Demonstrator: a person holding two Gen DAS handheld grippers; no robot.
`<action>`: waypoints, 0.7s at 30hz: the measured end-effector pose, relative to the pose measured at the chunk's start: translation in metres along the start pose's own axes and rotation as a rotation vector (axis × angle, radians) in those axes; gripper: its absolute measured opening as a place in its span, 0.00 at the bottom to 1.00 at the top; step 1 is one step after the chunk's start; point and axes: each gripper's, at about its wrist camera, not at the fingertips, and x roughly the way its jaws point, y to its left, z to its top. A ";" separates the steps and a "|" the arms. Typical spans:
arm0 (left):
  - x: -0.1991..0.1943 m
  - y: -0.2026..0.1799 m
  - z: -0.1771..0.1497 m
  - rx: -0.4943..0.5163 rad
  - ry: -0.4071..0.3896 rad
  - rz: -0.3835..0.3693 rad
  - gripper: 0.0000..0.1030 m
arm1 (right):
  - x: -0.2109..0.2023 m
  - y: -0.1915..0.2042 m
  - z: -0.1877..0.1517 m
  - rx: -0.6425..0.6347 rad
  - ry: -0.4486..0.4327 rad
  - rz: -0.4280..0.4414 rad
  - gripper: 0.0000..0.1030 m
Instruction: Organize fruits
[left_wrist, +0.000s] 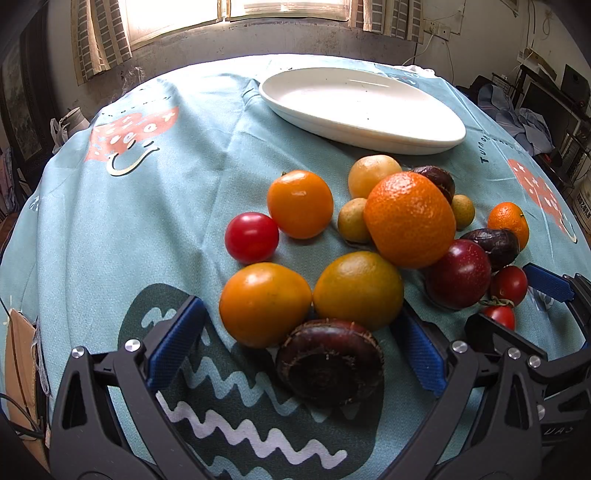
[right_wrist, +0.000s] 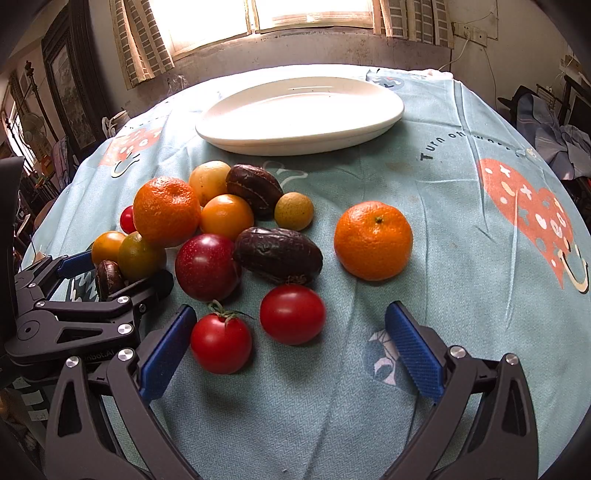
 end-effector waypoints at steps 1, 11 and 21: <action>0.000 0.000 0.000 0.000 0.000 0.000 0.98 | 0.000 0.000 0.000 0.000 0.000 0.000 0.99; -0.008 0.004 -0.002 0.024 -0.005 -0.012 0.98 | 0.001 0.004 0.001 -0.022 0.008 -0.015 0.99; -0.087 0.029 -0.032 -0.051 -0.163 -0.052 0.98 | -0.078 0.003 -0.032 0.001 -0.198 0.003 0.99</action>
